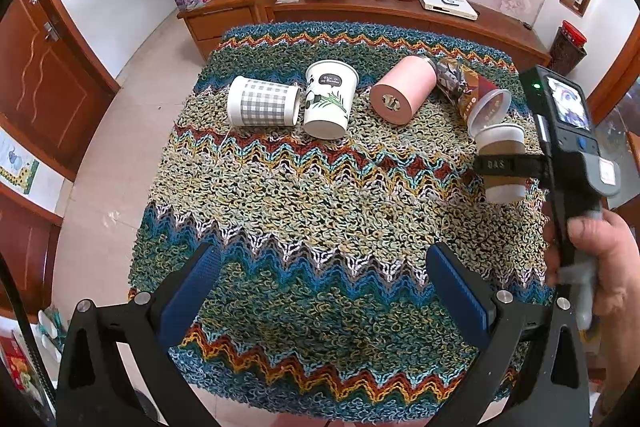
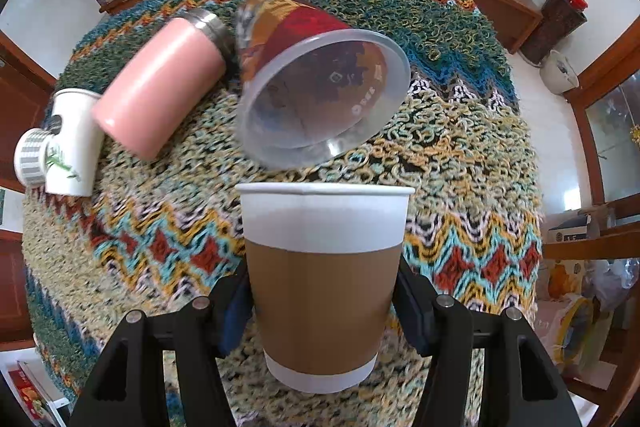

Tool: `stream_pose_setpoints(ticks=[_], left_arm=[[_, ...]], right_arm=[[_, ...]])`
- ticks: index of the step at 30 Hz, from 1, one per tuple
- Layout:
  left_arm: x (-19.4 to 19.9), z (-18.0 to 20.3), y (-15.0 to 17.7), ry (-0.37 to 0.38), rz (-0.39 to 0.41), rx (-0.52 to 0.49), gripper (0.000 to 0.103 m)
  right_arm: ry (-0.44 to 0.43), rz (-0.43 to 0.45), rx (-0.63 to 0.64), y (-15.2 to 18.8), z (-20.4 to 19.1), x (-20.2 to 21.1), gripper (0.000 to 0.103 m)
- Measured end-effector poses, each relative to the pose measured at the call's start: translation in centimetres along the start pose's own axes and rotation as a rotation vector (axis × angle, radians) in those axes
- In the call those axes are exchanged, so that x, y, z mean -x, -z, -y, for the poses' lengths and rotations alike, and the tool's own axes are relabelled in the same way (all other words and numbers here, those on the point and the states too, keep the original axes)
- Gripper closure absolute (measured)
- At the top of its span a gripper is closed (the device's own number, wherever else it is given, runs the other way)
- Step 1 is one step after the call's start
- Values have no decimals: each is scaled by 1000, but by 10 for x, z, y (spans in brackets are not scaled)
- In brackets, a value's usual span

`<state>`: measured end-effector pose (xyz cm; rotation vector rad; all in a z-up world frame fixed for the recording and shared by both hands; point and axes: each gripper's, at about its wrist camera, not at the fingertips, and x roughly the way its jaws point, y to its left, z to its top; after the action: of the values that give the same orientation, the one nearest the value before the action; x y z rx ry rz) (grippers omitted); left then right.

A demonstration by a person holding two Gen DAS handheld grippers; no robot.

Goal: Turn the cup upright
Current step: 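Lift the brown kraft cup with the right tool toward the left tool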

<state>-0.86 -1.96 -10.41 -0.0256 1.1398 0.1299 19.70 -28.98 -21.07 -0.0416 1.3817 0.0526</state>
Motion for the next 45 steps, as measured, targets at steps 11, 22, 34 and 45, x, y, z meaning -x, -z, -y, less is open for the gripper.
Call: stream_pose_setpoints(ticks=[11,22,34,45], left_arm=[[-4,-19,-2,19,-12,-36,1],[-13,-33,7,43,-46,-68,1],[-14,-45,16,60,-59,-71,1],[-18,-45,22,94,-89,-94,1]], right_arm=[[-98,-24,16,65,-52,42,40],[-91,-62,-39,94,-81,13,40],[-51,-76,-51,113,-103,9,40],[-26,-66,-85,144,-129,-7,39]])
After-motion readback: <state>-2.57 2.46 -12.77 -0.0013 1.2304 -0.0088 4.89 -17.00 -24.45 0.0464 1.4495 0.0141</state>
